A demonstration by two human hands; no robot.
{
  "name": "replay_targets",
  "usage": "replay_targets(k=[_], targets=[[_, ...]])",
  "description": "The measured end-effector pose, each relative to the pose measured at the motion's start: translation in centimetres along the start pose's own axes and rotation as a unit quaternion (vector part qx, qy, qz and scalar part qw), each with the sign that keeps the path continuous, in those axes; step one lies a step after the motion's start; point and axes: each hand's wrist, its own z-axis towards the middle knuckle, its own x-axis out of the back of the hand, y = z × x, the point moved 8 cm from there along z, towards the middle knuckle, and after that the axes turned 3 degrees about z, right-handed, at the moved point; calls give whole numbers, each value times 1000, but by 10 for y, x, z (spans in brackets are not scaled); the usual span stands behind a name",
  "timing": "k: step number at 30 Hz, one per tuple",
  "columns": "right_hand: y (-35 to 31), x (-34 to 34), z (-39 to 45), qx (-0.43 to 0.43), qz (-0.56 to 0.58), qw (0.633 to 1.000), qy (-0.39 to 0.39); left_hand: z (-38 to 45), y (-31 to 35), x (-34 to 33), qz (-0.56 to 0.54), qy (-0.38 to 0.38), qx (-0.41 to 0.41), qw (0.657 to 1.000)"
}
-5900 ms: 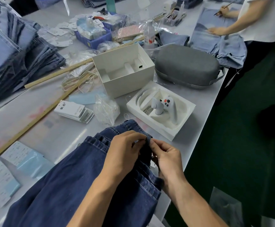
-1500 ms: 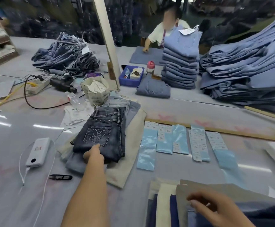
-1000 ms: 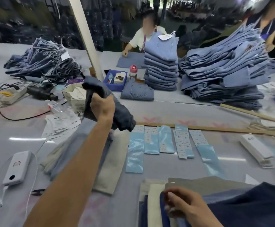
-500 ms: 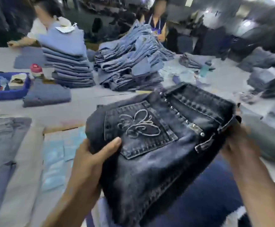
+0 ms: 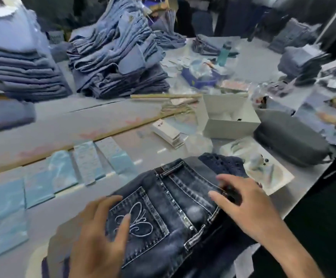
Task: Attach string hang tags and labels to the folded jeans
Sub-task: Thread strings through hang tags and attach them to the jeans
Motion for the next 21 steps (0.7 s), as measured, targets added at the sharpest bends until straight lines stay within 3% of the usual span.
replay_targets(k=[2, 4, 7, 11, 14, 16, 18, 20, 21], targets=[[-20, -2, -2, 80, -140, 987, 4, 0, 52, -18, -102, -36, -78, 991], [-43, 3, -17, 185, -118, 972, 83, 10, 92, -50, -107, -112, -80, 985], [-61, 3, -48, 304, -40, 940, 152, 20, 117, -90, -18, -193, -59, 979], [-58, 1, -57, 344, 27, 929, 136, 9, 104, -95, -139, -134, -16, 981], [-46, 5, -48, 332, 74, 935, 102, -10, 78, -78, -289, -61, 22, 955], [-41, 7, -42, 330, 46, 939, 82, -21, 72, -66, -315, -23, 26, 948], [-41, 8, -40, 346, 4, 936, 65, -30, 63, -60, -254, 9, 33, 967], [-42, 4, -46, 385, -12, 921, 55, -32, 66, -49, -107, 35, 7, 994], [-44, 0, -49, 398, -20, 916, 46, -31, 74, -43, -4, 46, -44, 998]])
